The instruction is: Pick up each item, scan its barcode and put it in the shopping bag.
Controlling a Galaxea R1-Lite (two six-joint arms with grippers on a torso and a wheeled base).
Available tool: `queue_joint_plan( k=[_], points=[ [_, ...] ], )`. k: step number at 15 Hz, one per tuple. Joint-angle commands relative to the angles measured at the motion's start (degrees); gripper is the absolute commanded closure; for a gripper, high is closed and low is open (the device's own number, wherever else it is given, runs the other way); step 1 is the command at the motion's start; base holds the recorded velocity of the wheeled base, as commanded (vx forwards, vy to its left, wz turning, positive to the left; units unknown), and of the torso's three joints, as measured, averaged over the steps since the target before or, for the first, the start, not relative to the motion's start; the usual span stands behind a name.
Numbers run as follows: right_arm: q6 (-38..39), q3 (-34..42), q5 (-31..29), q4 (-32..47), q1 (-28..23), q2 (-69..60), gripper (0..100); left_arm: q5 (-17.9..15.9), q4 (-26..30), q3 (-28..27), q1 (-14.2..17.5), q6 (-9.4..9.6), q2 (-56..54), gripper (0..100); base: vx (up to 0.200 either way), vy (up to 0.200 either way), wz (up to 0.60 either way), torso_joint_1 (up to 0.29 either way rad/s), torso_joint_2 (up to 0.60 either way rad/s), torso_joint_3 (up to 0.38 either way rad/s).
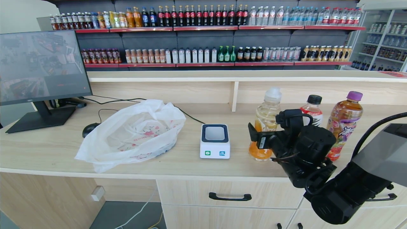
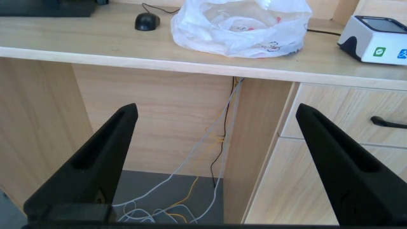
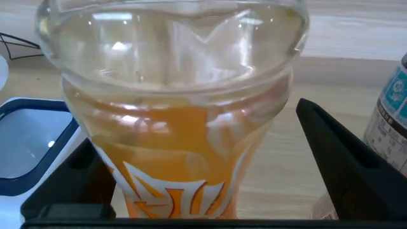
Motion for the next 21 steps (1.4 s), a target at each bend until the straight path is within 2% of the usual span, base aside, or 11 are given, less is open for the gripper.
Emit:
queue_joint_plan(
  k=[1, 2, 3, 9, 16, 21],
  points=[
    [0.0, -0.2, 0.1, -0.1, 0.4, -0.3, 0, 0.0, 0.0, 0.0, 0.0, -0.07, 0.0, 0, 0.0, 0.0, 0.0, 0.0, 0.0, 0.0],
    [0.0, -0.2, 0.1, -0.2, 0.4, -0.3, 0, 0.0, 0.0, 0.0, 0.0, 0.02, 0.0, 0, 0.0, 0.0, 0.0, 0.0, 0.0, 0.0],
    [0.0, -0.2, 0.1, -0.2, 0.5, -0.3, 100, 0.0, 0.0, 0.0, 0.0, -0.07, 0.0, 0, 0.0, 0.0, 0.0, 0.0, 0.0, 0.0],
    [0.1, -0.1, 0.1, -0.2, 2.7, -0.8, 100, 0.0, 0.0, 0.0, 0.0, 0.02, 0.0, 0, 0.0, 0.0, 0.0, 0.0, 0.0, 0.0],
    [0.0, 2.1, -0.4, -1.4, 2.9, -1.0, 100, 0.0, 0.0, 0.0, 0.0, 0.02, 0.0, 0, 0.0, 0.0, 0.0, 0.0, 0.0, 0.0],
    [0.4, 3.7, -0.8, -1.4, 3.6, -6.7, 100, 0.0, 0.0, 0.0, 0.0, 0.02, 0.0, 0, 0.0, 0.0, 0.0, 0.0, 0.0, 0.0]
  ],
)
